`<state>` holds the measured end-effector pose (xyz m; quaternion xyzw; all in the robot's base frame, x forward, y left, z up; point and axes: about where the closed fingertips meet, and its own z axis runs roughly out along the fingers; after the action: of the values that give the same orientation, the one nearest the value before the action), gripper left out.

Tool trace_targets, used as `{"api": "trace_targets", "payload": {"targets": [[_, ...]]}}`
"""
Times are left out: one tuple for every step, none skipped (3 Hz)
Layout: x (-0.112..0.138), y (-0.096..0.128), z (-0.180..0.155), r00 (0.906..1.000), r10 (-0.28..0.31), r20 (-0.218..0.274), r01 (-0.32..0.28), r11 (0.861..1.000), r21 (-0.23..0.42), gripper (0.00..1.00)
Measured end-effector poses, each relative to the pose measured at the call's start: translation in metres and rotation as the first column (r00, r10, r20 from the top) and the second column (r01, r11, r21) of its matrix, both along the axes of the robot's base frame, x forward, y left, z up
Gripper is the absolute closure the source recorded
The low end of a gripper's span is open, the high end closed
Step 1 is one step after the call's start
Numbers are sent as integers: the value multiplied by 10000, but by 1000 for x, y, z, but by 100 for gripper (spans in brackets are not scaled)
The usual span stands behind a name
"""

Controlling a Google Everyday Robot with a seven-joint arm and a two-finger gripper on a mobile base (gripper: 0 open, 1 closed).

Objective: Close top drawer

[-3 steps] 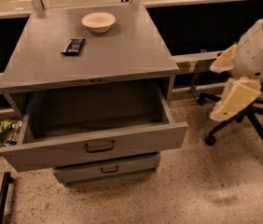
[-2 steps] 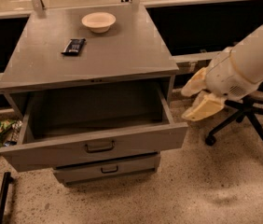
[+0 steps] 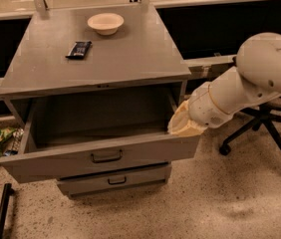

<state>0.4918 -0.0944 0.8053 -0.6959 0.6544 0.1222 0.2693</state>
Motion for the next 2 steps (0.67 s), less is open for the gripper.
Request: {"api": "trace_targets", "payload": {"targets": [[-9, 12, -32, 9992, 288, -271, -284, 9995, 163, 100], [-20, 21, -59, 9995, 320, -62, -321, 9995, -54, 100]]}}
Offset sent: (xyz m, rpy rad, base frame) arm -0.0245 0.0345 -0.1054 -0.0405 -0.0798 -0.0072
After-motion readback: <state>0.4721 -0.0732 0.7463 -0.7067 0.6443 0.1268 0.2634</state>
